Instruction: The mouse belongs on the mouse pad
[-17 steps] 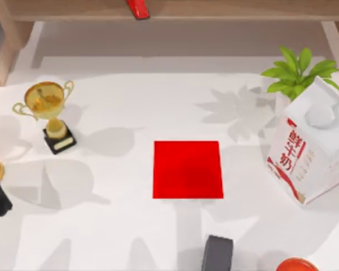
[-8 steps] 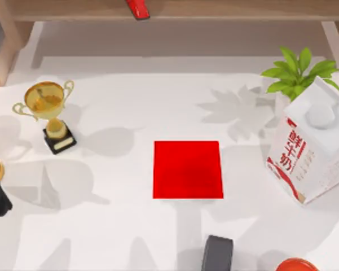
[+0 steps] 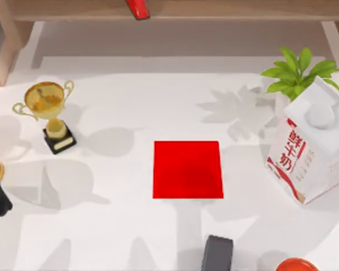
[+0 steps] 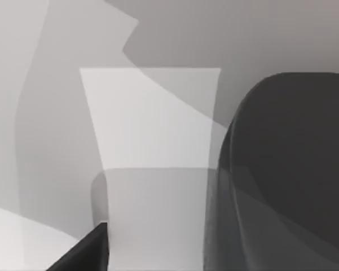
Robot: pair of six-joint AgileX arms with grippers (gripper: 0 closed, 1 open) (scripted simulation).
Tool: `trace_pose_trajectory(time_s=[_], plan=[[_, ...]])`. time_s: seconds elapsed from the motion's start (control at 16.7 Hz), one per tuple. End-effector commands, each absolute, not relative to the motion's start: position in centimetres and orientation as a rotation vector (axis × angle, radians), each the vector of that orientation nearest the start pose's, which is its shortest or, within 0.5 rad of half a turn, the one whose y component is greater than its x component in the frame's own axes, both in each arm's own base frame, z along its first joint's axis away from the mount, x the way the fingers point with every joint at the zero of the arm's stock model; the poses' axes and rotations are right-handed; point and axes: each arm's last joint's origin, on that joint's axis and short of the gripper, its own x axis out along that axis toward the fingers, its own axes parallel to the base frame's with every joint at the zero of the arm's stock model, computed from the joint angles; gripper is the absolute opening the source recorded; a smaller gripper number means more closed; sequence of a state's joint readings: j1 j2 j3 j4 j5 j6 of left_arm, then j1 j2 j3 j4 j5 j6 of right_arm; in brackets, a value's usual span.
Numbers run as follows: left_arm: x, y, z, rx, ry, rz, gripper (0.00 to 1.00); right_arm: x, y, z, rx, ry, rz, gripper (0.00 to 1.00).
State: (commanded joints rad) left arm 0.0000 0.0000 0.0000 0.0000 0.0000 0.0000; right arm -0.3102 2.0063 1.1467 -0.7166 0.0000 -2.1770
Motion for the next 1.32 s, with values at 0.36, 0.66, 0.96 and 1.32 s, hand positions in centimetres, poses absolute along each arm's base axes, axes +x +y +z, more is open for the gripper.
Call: trace_pose_trajectory(time_s=[0.36, 0.66, 0.96, 1.32], plan=[[10.6, -0.1, 16.0, 0.0, 0.0, 0.0, 1.0, 32.6, -10.2, 9.3, -1.424, 1.051, 1.434, 0.0], [10.6, -0.1, 16.0, 0.0, 0.0, 0.0, 1.0, 32.6, -10.2, 9.3, -1.424, 1.051, 1.434, 0.0], [10.6, -0.1, 16.0, 0.0, 0.0, 0.0, 1.0, 32.1, -9.8, 11.5, -1.381, 1.048, 1.415, 0.0], [10.6, -0.1, 16.0, 0.0, 0.0, 0.0, 1.0, 32.1, -8.3, 14.9, -1.239, 0.941, 1.433, 0.0]])
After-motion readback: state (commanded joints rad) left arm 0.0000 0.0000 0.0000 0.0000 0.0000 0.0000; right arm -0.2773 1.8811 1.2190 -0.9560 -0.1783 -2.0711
